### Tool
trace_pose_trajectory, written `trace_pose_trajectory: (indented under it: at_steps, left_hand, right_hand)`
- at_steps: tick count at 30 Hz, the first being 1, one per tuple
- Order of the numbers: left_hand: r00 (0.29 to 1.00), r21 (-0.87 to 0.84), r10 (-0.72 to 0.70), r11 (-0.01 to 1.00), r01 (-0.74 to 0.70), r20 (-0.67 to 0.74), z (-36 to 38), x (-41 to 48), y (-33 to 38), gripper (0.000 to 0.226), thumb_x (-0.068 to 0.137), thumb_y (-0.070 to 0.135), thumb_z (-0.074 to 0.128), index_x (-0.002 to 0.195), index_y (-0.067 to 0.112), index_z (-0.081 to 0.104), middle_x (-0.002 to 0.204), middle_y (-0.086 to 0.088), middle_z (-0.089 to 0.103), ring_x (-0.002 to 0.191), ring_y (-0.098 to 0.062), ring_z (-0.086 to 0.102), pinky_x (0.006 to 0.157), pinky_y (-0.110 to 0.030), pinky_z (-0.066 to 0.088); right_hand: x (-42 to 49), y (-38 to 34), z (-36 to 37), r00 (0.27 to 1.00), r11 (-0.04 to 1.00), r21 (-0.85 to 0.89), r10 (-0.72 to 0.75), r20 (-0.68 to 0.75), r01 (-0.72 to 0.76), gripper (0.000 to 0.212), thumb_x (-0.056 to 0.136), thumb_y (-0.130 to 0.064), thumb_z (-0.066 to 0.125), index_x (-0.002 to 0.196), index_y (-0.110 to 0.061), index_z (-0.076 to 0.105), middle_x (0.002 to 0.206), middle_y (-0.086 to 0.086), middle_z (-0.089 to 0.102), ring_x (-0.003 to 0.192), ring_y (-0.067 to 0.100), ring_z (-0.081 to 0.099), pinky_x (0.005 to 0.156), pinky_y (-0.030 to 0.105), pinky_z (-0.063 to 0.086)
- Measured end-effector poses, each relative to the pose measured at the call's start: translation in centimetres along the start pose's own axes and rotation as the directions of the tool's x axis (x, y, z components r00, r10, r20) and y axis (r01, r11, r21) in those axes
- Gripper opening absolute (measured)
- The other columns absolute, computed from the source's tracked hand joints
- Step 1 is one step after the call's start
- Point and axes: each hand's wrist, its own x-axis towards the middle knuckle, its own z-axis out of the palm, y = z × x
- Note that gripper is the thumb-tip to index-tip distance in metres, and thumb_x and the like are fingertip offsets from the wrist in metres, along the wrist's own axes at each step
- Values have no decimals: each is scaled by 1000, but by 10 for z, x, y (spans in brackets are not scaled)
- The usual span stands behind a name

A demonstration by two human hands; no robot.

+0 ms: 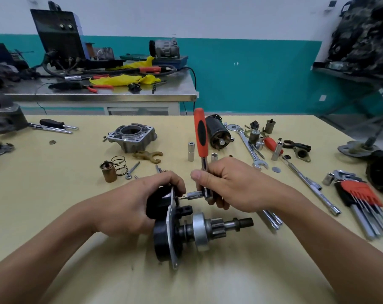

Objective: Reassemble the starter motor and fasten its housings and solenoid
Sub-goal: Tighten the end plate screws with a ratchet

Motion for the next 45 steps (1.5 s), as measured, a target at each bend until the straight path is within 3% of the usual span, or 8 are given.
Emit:
trace_pose_trajectory:
  at_steps: [12,21,31,34,37,41,43,45]
  left_hand:
    - [995,80,82,994,-78,-50,4,1,0,44,77,13,84,105,32,56,97,14,56,85,-8,56,69,-11,42]
    - [994,97,99,991,-94,-55,4,2,-1,42,77,14,84,105,30,57,99,14,55,87,-7,56,69,-10,41]
    - [982,223,169,964,-147,-86,9,5,-8,49,79,21,75,124,36,62,115,18,56,112,-5,56,92,-22,47]
    - [976,273,196,948,-163,-100,10,5,-14,48,80,28,69,124,44,60,118,25,52,115,0,53,93,-17,45]
    - [973,320,212,932,-172,-94,10,7,-13,47,77,38,62,118,60,54,120,33,46,116,7,49,94,-11,41]
    - [973,319,213,932,-174,-89,9,7,-14,47,83,29,71,127,43,59,122,30,49,118,4,50,96,-14,41]
    - [974,333,208,928,-166,-94,8,7,-14,49,84,26,74,127,42,58,122,29,48,119,3,50,97,-17,43]
    - [973,337,204,928,-159,-104,8,8,-13,51,83,27,72,127,44,56,121,29,48,118,4,49,96,-17,42]
  right_hand:
    - [1,-3,-3,1000,1000,17,13,11,-13,51,98,-49,47,83,-3,63,65,2,66,52,11,61,52,22,53]
    - [2,-1,-1,1000,1000,12,18,3,-18,51,98,-51,46,80,-6,62,65,6,68,51,12,61,51,25,54]
    - [6,1,13,956,914,282,274,108,-294,54,100,-54,45,68,-12,56,49,1,58,37,11,47,39,19,40]
    - [0,0,5,958,938,236,206,201,-252,42,101,-46,50,75,-14,56,57,-1,59,48,11,51,48,22,45]
    - [-8,2,-6,979,995,48,73,191,-84,27,97,-43,59,93,-16,66,67,-11,63,61,5,57,59,22,49]
    - [-11,5,-10,993,965,-237,-102,67,115,30,86,-44,73,112,-29,71,79,-19,68,75,1,63,70,19,54]
    - [-10,7,-9,994,968,-224,-105,34,110,29,84,-43,76,105,-23,74,83,-12,71,77,6,67,75,29,58]
    - [-8,7,-8,998,994,-83,-67,22,68,27,85,-44,75,91,-18,74,77,-3,74,64,11,68,65,30,59]
